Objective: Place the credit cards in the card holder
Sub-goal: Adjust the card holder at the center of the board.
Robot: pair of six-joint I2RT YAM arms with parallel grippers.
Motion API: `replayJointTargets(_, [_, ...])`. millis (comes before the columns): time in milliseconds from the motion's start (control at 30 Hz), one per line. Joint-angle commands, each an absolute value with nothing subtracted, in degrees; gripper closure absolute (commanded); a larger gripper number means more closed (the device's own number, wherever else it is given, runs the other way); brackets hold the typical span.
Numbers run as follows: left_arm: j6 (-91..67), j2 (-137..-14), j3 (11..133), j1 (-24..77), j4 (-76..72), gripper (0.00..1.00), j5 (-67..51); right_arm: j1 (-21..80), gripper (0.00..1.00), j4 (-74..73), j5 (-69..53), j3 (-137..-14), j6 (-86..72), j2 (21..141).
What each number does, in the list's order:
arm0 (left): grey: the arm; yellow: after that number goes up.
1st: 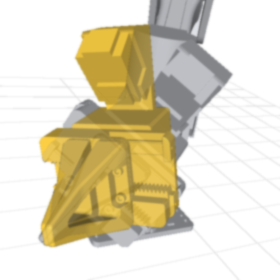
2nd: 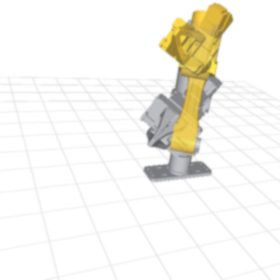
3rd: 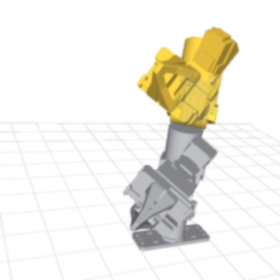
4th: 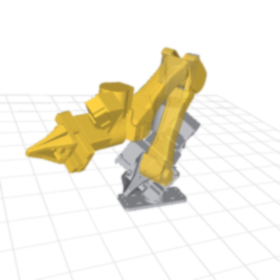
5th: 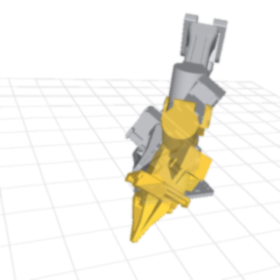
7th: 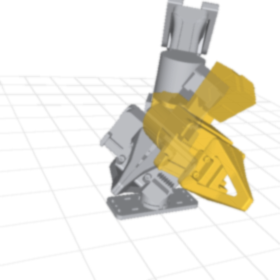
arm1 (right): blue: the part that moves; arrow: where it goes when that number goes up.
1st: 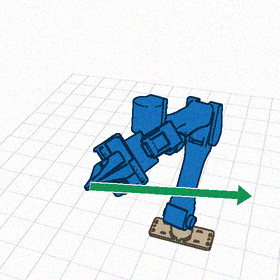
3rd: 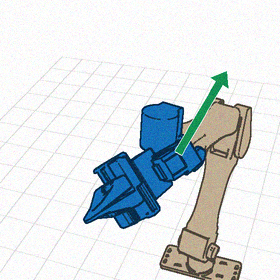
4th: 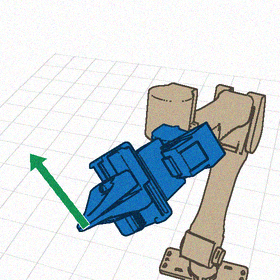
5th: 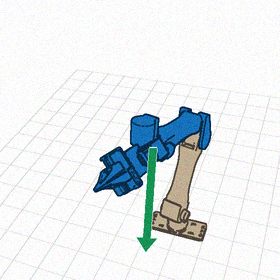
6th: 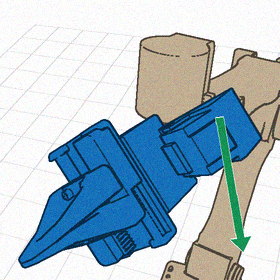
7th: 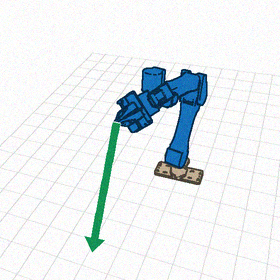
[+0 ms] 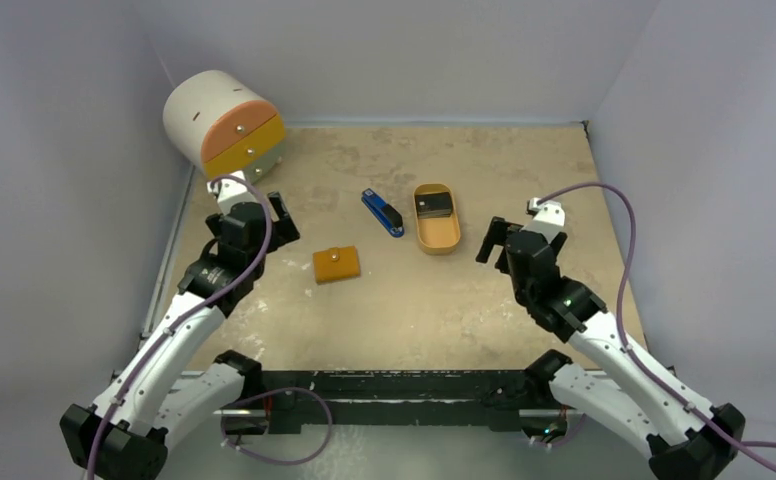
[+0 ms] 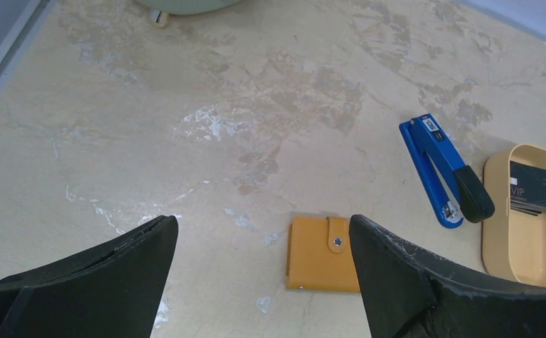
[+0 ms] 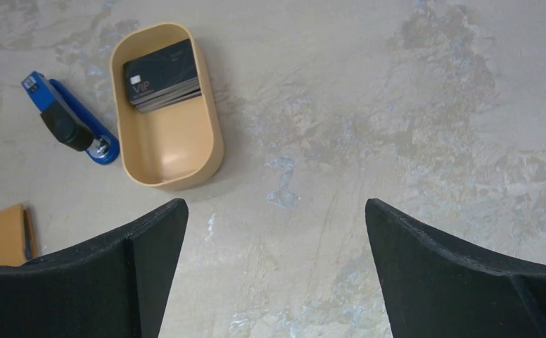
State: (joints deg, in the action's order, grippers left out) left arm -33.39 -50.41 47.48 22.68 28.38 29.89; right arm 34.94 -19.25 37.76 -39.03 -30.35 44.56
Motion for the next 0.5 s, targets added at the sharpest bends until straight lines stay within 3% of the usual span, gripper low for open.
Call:
replayJointTargets(0, [-33.04, -48.56, 48.17, 22.85, 26.05, 0.07, 31.38, 35.05, 0.01, -15.63, 35.51, -40.11, -27.25, 41.90])
replayJointTargets(333, [-33.38, -45.48, 46.23, 22.85, 23.71, 0.09, 29.49, 35.03, 0.01, -12.04, 30.41, -38.03, -24.99, 36.82])
replayJointTargets(467, [-35.46, -44.77, 45.58, 22.85, 24.02, 0.03, 29.92, 35.07, 0.02, -10.25, 26.07, -37.18, -22.14, 34.36])
